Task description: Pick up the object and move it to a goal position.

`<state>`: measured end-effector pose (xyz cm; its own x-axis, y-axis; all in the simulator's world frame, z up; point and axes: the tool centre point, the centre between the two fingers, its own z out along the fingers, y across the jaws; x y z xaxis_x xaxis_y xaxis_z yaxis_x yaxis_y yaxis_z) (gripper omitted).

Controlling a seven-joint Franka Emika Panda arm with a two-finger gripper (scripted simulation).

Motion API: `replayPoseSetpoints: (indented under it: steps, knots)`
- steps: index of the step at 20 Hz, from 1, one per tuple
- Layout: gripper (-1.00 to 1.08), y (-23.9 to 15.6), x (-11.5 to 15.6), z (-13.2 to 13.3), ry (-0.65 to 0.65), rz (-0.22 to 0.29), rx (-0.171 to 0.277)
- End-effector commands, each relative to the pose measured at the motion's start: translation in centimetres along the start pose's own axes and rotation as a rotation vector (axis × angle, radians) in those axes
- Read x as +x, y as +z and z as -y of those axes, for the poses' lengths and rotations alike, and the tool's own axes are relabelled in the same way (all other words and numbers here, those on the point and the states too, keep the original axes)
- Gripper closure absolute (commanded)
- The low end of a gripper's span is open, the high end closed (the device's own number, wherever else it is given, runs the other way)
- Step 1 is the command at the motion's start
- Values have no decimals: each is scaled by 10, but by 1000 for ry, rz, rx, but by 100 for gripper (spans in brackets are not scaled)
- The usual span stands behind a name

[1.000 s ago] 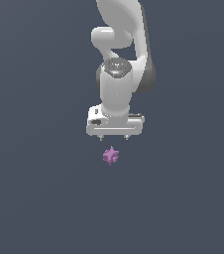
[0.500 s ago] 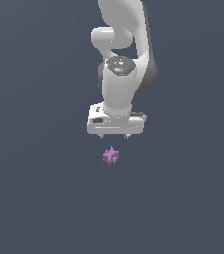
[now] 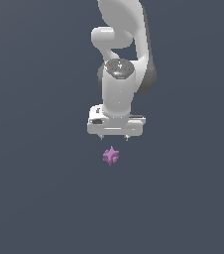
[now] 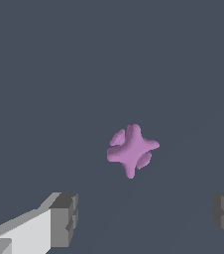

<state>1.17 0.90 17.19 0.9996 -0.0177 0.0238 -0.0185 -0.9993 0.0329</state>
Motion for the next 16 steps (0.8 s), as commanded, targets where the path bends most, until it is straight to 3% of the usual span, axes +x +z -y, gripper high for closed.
replayPoseSetpoints:
  steps: [1,16]
  knots:
    - [-92,4,0,0,34,2,3]
    - [-92,51,4,-2,426,22,22]
